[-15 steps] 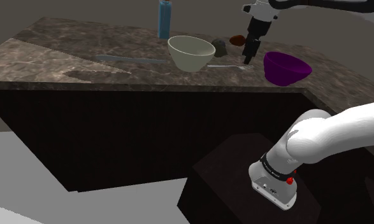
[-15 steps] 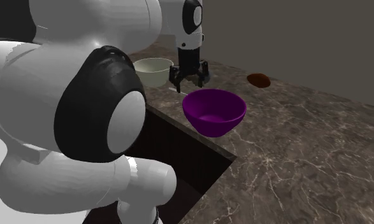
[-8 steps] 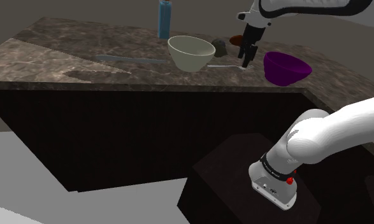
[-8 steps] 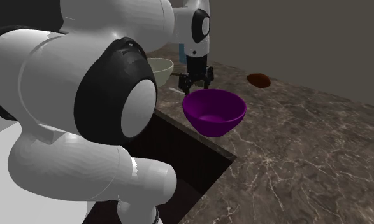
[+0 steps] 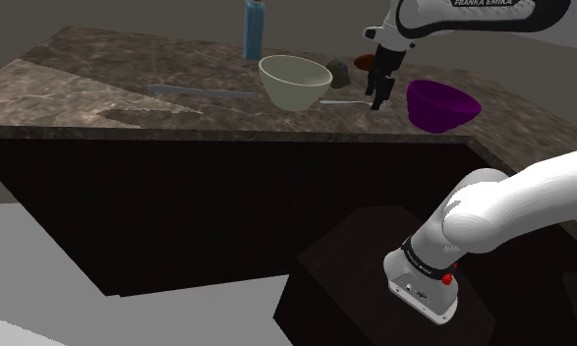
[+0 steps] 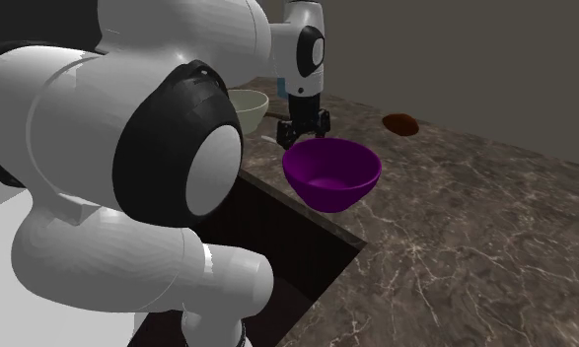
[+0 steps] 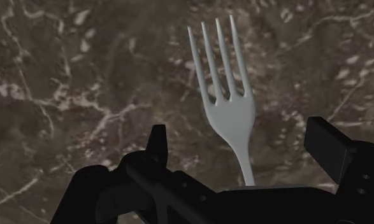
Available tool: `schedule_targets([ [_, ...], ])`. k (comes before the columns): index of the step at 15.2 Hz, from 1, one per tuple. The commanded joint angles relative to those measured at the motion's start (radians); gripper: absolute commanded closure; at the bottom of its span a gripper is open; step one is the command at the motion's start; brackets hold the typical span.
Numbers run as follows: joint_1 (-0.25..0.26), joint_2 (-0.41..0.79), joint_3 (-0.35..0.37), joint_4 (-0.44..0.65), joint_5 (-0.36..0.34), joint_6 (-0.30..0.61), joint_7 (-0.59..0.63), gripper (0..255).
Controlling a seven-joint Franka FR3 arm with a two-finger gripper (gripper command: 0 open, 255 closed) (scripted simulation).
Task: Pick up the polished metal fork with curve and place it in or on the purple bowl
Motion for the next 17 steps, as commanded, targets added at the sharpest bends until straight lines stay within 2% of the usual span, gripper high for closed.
schedule_targets([
  [1,0.000,0.000,0.000,0.000,0.000,0.000,0.000,0],
  [2,0.000,0.000,0.000,0.000,0.000,0.000,0.000,0],
  [3,0.000,0.000,0.000,0.000,0.000,0.000,0.000,255],
  [12,0.000,0.000,0.000,0.000,0.000,0.001,0.000,255],
  [17,0.002,0.000,0.007,0.066,0.006,-0.066,-0.004,255],
])
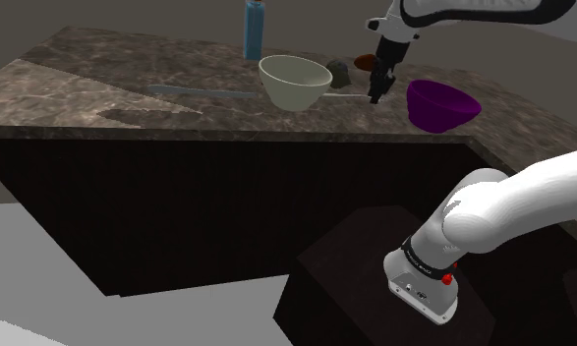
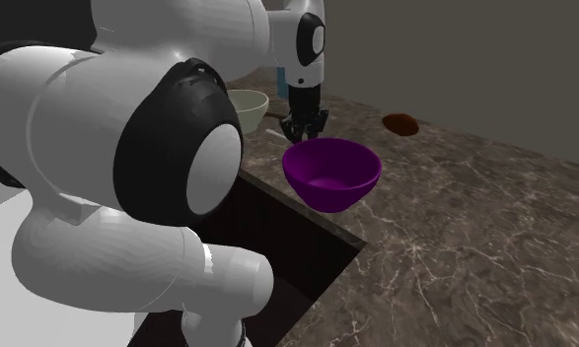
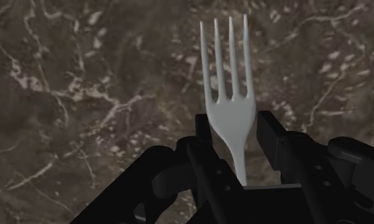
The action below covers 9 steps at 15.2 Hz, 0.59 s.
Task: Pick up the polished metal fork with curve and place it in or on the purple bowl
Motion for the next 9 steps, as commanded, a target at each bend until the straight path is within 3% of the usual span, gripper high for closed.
schedule_targets([
  [1,0.001,0.001,0.002,0.029,0.002,-0.028,-0.002,255],
  [9,0.006,0.014,0.011,0.147,0.011,-0.133,-0.010,255],
])
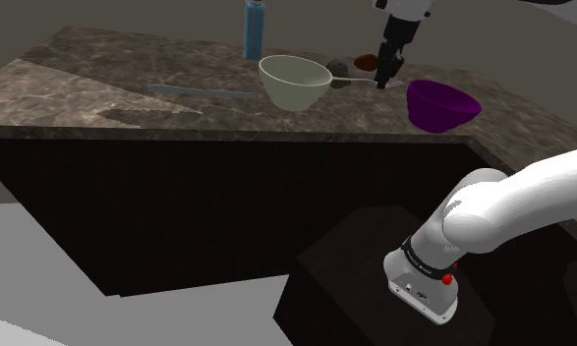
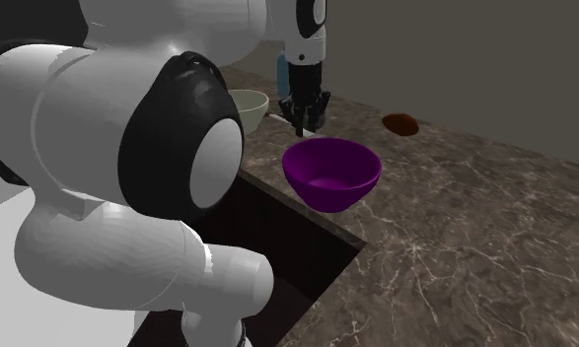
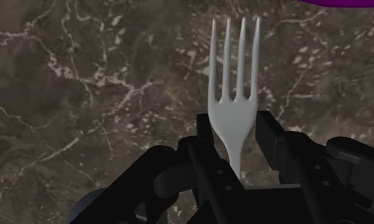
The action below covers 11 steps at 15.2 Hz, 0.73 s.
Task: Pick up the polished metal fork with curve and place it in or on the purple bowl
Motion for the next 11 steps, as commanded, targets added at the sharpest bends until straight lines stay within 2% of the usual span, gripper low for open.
schedule_targets([
  [1,0.001,0.006,0.002,0.032,0.003,-0.026,-0.002,255],
  [11,0.008,0.044,0.009,0.200,0.013,-0.157,-0.015,255],
])
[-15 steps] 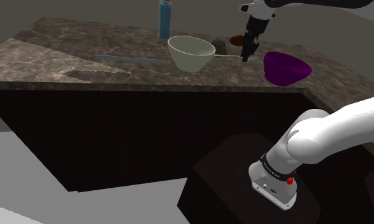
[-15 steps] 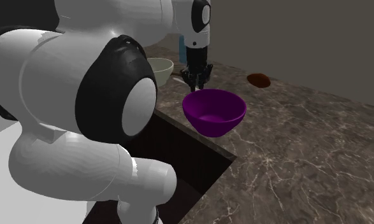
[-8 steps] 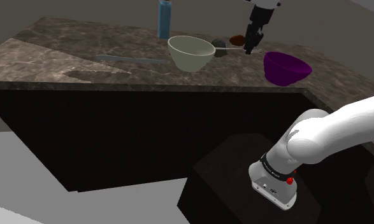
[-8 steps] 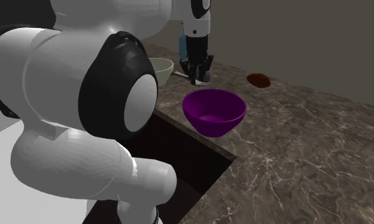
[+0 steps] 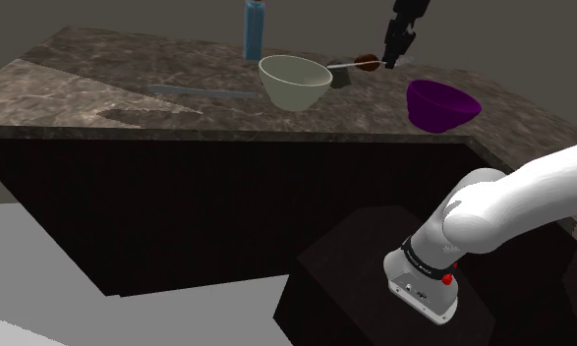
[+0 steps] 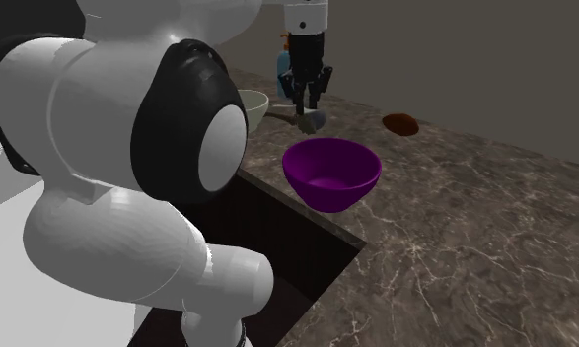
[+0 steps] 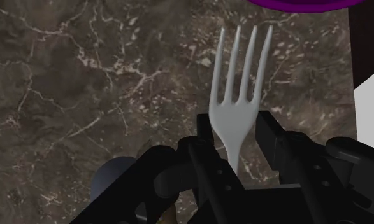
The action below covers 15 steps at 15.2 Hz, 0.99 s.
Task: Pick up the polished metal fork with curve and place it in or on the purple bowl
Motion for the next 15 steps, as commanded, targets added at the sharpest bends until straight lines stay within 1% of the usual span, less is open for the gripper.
schedule_targets([
  [1,0.001,0.007,0.001,0.034,0.002,-0.027,-0.003,255],
  [7,0.004,0.040,0.002,0.141,0.008,-0.102,-0.012,255],
  [15,-0.050,-0.183,-0.047,0.000,-0.074,-0.166,-0.110,255],
])
